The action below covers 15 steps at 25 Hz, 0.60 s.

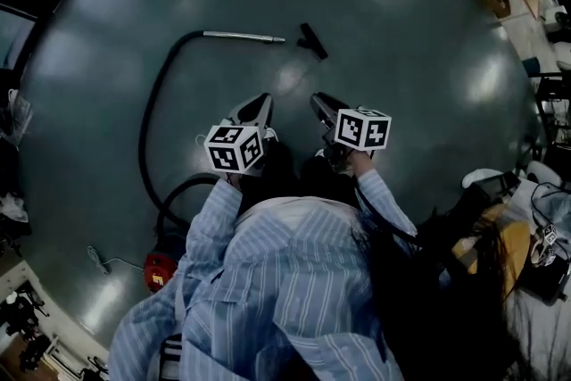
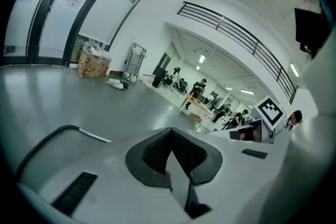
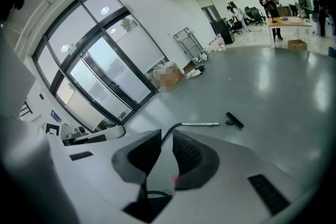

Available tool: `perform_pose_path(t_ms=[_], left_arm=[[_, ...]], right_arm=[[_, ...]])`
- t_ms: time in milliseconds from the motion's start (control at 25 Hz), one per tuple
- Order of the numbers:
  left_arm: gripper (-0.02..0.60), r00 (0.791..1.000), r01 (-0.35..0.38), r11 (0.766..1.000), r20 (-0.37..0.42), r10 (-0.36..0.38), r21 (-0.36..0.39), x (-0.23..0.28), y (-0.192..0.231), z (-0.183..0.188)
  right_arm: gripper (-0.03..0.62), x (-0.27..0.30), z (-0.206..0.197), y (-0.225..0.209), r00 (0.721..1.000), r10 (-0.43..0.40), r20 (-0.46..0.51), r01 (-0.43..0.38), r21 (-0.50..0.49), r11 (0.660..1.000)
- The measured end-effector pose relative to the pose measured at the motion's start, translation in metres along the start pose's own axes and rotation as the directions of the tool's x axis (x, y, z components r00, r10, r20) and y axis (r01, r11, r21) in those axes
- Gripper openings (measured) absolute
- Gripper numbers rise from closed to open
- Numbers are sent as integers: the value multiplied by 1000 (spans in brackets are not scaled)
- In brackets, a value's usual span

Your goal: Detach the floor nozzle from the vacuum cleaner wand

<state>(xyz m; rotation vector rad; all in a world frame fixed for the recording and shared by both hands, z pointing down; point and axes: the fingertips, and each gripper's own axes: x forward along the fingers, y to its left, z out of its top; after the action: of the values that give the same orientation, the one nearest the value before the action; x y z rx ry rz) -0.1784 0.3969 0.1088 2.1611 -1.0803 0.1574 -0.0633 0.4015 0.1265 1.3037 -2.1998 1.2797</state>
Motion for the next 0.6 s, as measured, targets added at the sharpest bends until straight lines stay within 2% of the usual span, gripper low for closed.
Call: perform_pose_path(t_ms=[200, 320, 600], left_arm=[[6, 999, -24, 1000, -21, 24, 7, -7, -22, -22], [6, 998, -57, 998, -8, 57, 4, -14, -43, -35], [6, 988, -147, 986, 44, 151, -79, -32, -113, -93]], right_arm=[[62, -28, -29, -9, 999, 25, -26, -25, 8, 1000], [60, -52, -51, -25, 999, 32, -43, -31, 7, 999], [57, -119, -106, -62, 994, 49, -102, -53, -32, 998]])
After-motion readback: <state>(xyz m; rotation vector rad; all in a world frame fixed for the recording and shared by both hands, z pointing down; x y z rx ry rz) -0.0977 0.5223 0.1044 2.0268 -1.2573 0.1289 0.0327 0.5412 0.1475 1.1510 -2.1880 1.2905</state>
